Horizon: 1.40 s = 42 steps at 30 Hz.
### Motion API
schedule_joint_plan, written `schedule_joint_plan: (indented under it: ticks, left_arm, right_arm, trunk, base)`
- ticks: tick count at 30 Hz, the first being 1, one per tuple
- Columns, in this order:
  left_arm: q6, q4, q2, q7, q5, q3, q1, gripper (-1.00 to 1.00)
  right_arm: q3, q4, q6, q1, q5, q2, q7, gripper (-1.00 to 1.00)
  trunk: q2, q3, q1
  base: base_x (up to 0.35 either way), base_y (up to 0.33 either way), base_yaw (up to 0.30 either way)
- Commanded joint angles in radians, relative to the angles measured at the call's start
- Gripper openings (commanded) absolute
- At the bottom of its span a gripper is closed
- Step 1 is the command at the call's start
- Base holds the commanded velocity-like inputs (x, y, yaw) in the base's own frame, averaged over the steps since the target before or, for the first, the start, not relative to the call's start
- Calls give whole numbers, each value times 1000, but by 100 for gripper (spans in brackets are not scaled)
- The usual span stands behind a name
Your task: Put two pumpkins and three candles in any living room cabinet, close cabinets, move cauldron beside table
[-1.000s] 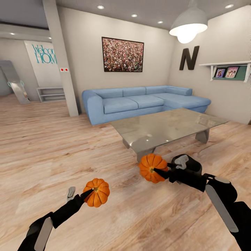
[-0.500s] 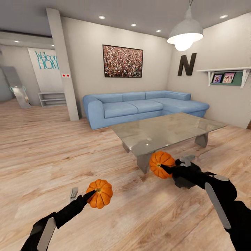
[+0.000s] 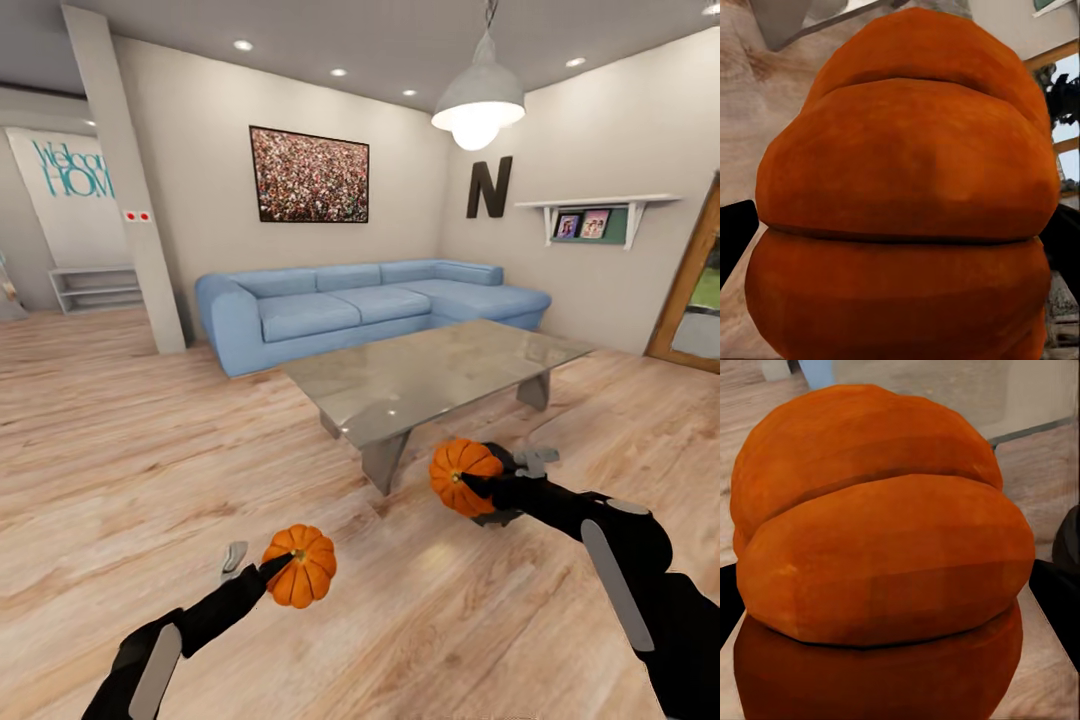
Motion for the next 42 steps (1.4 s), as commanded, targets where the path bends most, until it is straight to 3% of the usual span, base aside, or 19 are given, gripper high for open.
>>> schedule_joint_plan:
  ticks: [1,5,6,11,22,34,42]
  left_arm:
    - [7,-1,-2,8,7,-5,-1,-100]
    - [2,0,-13,26,5,-20,-1,-100]
    - [-50,-1,-18,26,6,-24,-1,-100]
    - [-72,-1,-17,24,15,-89,-1,-100]
    - [-67,0,-18,23,18,-92,-1,-100]
    - [-56,45,-19,29,16,-92,-9,-100]
    - [-56,46,-19,29,15,-92,-9,-100]
  right_arm:
    - [-1,0,5,0,-1,-1,8,-100]
    - [-7,0,1,0,-1,-10,11,-100]
    - [-8,0,2,-2,-1,-13,12,-100]
    - [-9,0,10,-3,-1,-18,13,-100]
    - [-68,0,17,-10,0,-18,141,-100]
    - [-84,0,17,-12,0,-40,148,-100]
    - [-125,0,75,-18,0,-41,147,-100]
  trunk:
    - [0,-1,0]
    - [0,-1,0]
    - [0,-1,0]
    - [0,-1,0]
    - [0,-1,0]
    - [0,-4,0]
    - [0,-7,0]
  base:
    - [0,0,-278]
    - [0,0,-279]
    - [0,0,-279]
    - [0,0,-279]
    - [0,0,-279]
    - [0,0,-265]
    - [0,0,-56]
